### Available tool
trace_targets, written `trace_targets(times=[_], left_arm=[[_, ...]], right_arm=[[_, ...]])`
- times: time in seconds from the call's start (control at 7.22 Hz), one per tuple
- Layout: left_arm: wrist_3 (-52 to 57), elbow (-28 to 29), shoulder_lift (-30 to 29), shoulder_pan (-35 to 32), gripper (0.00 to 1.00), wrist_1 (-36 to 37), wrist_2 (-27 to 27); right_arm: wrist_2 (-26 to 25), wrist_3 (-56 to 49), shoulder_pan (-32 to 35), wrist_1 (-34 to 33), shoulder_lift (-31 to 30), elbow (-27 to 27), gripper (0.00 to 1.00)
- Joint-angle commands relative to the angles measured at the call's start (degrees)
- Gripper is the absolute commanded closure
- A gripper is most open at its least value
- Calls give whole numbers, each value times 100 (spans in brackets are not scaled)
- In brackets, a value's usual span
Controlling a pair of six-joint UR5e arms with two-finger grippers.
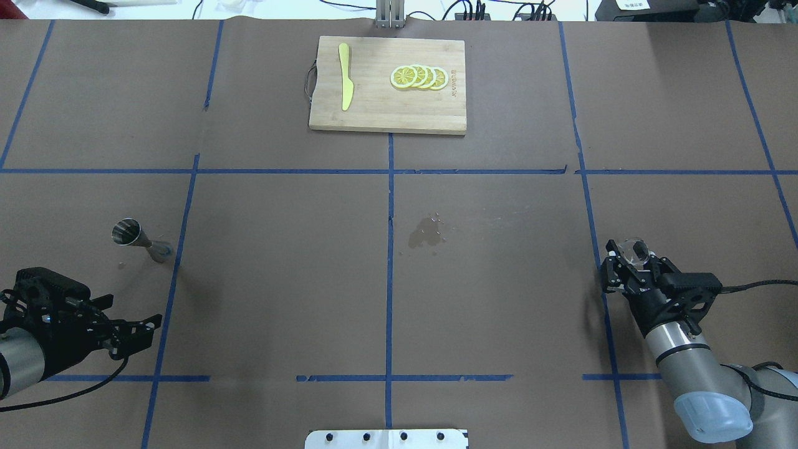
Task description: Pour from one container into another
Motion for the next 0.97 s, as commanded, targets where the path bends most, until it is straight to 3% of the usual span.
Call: trace_targets(times=[0.0, 0.28, 0.55, 0.83], left_arm=[[4, -18, 4, -20, 0, 0, -20], [-5, -18, 4, -20, 0, 0, -20], [-5, -18, 4, -20, 0, 0, -11], [-5, -26, 4, -20, 0, 0, -20]], right_arm=[[-1, -23, -31, -1, 1, -63, 77], [8, -32, -31, -1, 10, -90, 51], [8, -41, -22, 8, 10, -90, 0], [26, -76, -22, 8, 10, -55, 0]])
